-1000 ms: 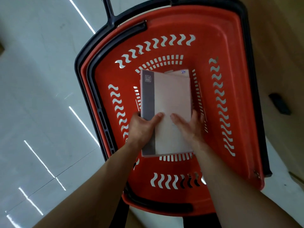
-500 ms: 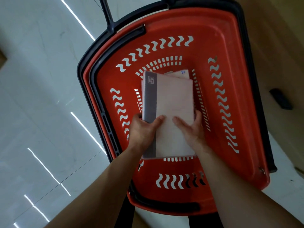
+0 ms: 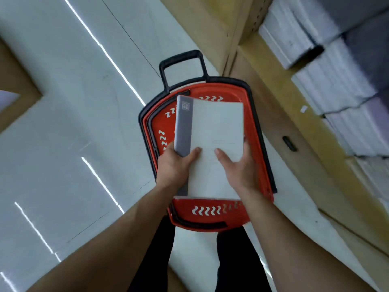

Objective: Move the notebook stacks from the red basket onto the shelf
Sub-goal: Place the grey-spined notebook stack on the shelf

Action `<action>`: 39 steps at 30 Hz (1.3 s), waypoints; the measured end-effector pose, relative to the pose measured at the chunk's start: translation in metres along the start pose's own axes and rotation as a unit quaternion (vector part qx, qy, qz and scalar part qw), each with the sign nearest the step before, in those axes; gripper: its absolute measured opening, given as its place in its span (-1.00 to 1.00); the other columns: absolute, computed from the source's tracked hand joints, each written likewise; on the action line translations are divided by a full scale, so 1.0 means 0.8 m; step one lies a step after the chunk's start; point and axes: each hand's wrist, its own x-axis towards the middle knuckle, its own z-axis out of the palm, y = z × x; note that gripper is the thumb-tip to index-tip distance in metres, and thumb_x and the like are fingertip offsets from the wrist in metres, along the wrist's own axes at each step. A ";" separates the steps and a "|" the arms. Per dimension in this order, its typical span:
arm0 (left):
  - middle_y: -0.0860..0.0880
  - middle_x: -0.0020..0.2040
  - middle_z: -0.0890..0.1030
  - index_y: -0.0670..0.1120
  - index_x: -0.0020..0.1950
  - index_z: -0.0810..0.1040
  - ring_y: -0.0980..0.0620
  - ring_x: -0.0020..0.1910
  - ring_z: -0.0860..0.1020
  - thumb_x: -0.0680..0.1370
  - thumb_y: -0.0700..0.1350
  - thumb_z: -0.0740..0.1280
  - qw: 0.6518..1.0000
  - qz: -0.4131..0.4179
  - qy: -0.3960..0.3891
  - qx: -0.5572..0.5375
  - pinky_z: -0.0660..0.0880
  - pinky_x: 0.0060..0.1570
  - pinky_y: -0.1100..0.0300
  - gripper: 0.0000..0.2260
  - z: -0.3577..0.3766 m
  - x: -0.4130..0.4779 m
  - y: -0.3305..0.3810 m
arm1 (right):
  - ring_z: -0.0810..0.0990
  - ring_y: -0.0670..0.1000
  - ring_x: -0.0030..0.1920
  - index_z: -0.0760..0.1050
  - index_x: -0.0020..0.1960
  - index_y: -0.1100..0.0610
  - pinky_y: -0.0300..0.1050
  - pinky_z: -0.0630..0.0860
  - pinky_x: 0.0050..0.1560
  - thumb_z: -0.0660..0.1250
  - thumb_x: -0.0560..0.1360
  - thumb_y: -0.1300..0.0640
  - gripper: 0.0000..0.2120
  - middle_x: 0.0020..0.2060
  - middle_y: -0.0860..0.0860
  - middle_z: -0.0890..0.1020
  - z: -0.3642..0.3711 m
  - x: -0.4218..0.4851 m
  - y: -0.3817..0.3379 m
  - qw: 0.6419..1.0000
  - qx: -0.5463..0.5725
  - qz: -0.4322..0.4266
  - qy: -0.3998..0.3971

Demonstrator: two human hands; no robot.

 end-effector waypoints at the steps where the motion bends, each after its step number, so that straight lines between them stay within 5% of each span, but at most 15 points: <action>1: 0.15 -0.03 0.58 0.01 0.25 0.47 0.20 -0.11 0.58 0.41 0.24 0.49 1.000 0.010 -0.001 -0.003 0.54 -0.27 0.37 -0.47 -0.015 -0.019 0.018 | 0.46 -0.04 0.38 0.20 0.57 -0.05 -0.10 0.39 0.36 0.46 0.39 -0.31 -0.13 0.42 -0.07 0.47 -0.015 -0.017 -0.021 1.000 -0.001 0.001 0.000; 6: 0.11 0.07 0.59 0.02 0.35 0.45 0.11 0.01 0.60 0.44 0.23 0.47 0.998 0.059 -0.014 -0.024 0.59 -0.10 0.26 -0.43 -0.092 -0.109 0.103 | 0.56 -0.14 0.09 0.36 0.44 -0.04 -0.54 0.36 -0.15 0.48 0.44 -0.21 -0.34 0.21 -0.14 0.60 -0.086 -0.099 -0.127 1.000 -0.005 -0.022 0.017; 10: 0.10 0.07 0.61 0.02 0.32 0.47 0.11 -0.02 0.60 0.45 0.23 0.46 0.994 0.106 -0.019 -0.029 0.58 -0.12 0.25 -0.47 -0.152 -0.174 0.157 | 0.60 -0.17 0.05 0.42 0.35 -0.07 -0.36 0.46 -0.04 0.49 0.41 -0.21 -0.42 0.07 -0.21 0.61 -0.130 -0.167 -0.202 0.997 0.004 -0.060 0.047; 15: 0.16 -0.04 0.61 0.02 0.20 0.51 0.24 -0.14 0.58 0.46 0.21 0.45 0.984 0.163 -0.062 -0.020 0.49 -0.30 0.42 -0.58 -0.203 -0.239 0.223 | 0.60 -0.22 0.05 0.42 0.35 -0.08 -0.49 0.44 -0.11 0.48 0.44 -0.19 -0.45 0.11 -0.20 0.62 -0.184 -0.250 -0.270 0.992 0.023 -0.081 0.099; 19: 0.21 -0.11 0.57 0.05 0.18 0.49 0.28 -0.18 0.55 0.48 0.20 0.44 0.967 0.218 -0.129 0.020 0.42 -0.36 0.42 -0.62 -0.219 -0.284 0.270 | 0.63 -0.17 0.09 0.42 0.36 -0.09 -0.18 0.57 0.11 0.46 0.40 -0.27 -0.40 0.12 -0.17 0.66 -0.217 -0.310 -0.285 0.979 0.068 -0.057 0.182; 26: 0.10 -0.15 0.63 -0.05 0.06 0.56 0.08 -0.17 0.63 0.45 0.19 0.47 0.920 0.301 -0.226 0.106 0.48 -0.33 0.25 -0.63 -0.187 -0.362 0.316 | 0.64 -0.06 0.12 0.38 0.39 -0.13 -0.05 0.58 0.18 0.39 0.34 -0.41 -0.29 0.14 -0.15 0.66 -0.278 -0.409 -0.254 0.940 0.143 0.018 0.310; 31: -0.02 -0.16 0.67 -0.12 -0.04 0.61 0.03 -0.23 0.64 0.44 0.21 0.48 0.892 0.334 -0.263 0.153 0.58 -0.29 0.12 -0.61 -0.114 -0.439 0.294 | 0.65 -0.12 0.05 0.42 0.38 -0.09 -0.19 0.59 0.03 0.45 0.38 -0.33 -0.35 0.08 -0.16 0.66 -0.327 -0.475 -0.171 0.914 0.187 0.038 0.358; 35: 0.01 -0.20 0.64 -0.10 -0.06 0.59 0.21 -0.31 0.56 0.48 0.11 0.49 0.874 0.347 -0.291 0.174 0.42 -0.48 0.40 -0.71 -0.049 -0.516 0.259 | 0.64 -0.10 -0.01 0.46 0.35 -0.06 -0.24 0.51 -0.07 0.45 0.42 -0.29 -0.41 0.06 -0.13 0.67 -0.364 -0.529 -0.086 0.904 0.203 0.072 0.370; 39: 0.04 -0.18 0.63 -0.08 -0.05 0.57 0.23 -0.28 0.56 0.49 0.04 0.50 0.863 0.345 -0.323 0.179 0.44 -0.44 0.40 -0.77 0.018 -0.591 0.223 | 0.62 0.07 0.10 0.44 0.39 -0.05 -0.20 0.43 0.04 0.45 0.45 -0.24 -0.42 0.18 0.00 0.65 -0.411 -0.582 -0.007 0.895 0.208 0.108 0.380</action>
